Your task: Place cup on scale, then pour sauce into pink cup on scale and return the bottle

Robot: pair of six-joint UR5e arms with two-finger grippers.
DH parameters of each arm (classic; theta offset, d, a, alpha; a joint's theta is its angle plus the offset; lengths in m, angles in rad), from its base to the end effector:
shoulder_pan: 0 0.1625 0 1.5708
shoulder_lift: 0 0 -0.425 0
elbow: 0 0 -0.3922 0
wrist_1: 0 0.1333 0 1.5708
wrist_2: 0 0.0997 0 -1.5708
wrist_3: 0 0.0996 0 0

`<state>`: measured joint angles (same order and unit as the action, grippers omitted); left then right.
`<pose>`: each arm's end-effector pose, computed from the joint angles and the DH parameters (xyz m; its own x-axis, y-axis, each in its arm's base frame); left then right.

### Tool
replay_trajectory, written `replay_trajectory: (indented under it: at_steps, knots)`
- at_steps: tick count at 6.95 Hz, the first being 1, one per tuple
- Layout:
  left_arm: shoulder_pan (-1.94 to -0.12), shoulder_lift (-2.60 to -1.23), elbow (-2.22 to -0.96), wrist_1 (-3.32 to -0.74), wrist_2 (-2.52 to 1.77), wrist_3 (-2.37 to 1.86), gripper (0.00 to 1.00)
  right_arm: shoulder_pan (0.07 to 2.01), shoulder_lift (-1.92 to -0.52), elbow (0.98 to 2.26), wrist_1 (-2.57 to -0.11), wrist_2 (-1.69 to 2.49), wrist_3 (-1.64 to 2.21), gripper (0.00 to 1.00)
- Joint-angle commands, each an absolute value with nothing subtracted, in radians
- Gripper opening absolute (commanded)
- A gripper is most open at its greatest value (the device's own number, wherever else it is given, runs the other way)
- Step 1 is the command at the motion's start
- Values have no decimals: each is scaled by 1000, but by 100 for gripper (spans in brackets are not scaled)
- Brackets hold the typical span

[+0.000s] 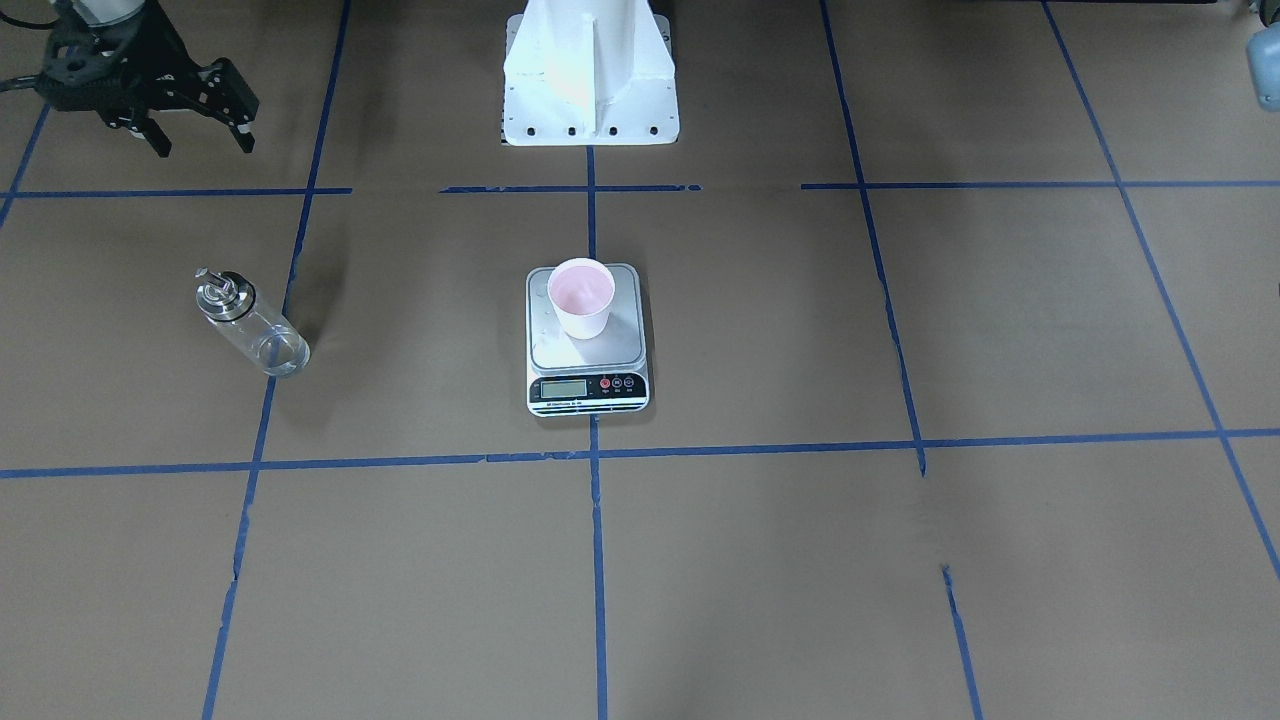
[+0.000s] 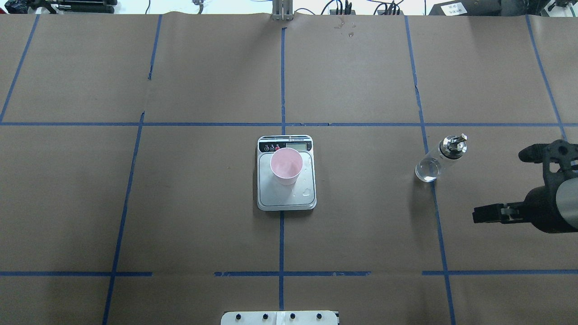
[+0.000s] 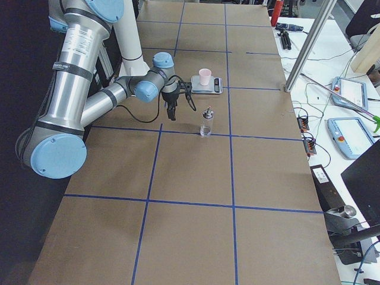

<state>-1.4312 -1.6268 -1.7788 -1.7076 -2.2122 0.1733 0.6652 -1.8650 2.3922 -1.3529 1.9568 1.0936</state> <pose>0.0001 -0.5305 0.5191 0.7275 0.4948 -0.4754 -0.2574 0.8390 0.4793 -0.2175 -0.2924 0.3721 0.6841 -0.0042 0.7294 -0.0639 0.9958 0.0656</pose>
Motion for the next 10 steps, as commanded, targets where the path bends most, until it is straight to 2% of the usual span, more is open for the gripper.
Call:
replay_trajectory:
  at_steps: [1, 3, 5, 8, 10]
  knots:
    - [-1431, -1628, -1782, -1704, -2218, 173, 100, 902, -1752, 2391, -1542, 2135, 868, 100]
    - [-1433, -1626, -1786, -1703, -2220, 173, 100, 1065, -1654, 2329, -1699, 2170, 566, 100]
    - [-1431, -1626, -1786, -1701, -2220, 175, 100, 1281, -1586, 2176, -1772, 2283, 230, 100]
    - [-1433, -1618, -1769, -1697, -2220, 183, 100, 1503, -1610, 1953, -1773, 2361, -157, 100]
    - [-1492, -1579, -1743, -1613, -2277, 186, 100, 1548, -1657, 1889, -1769, 2330, -282, 100]
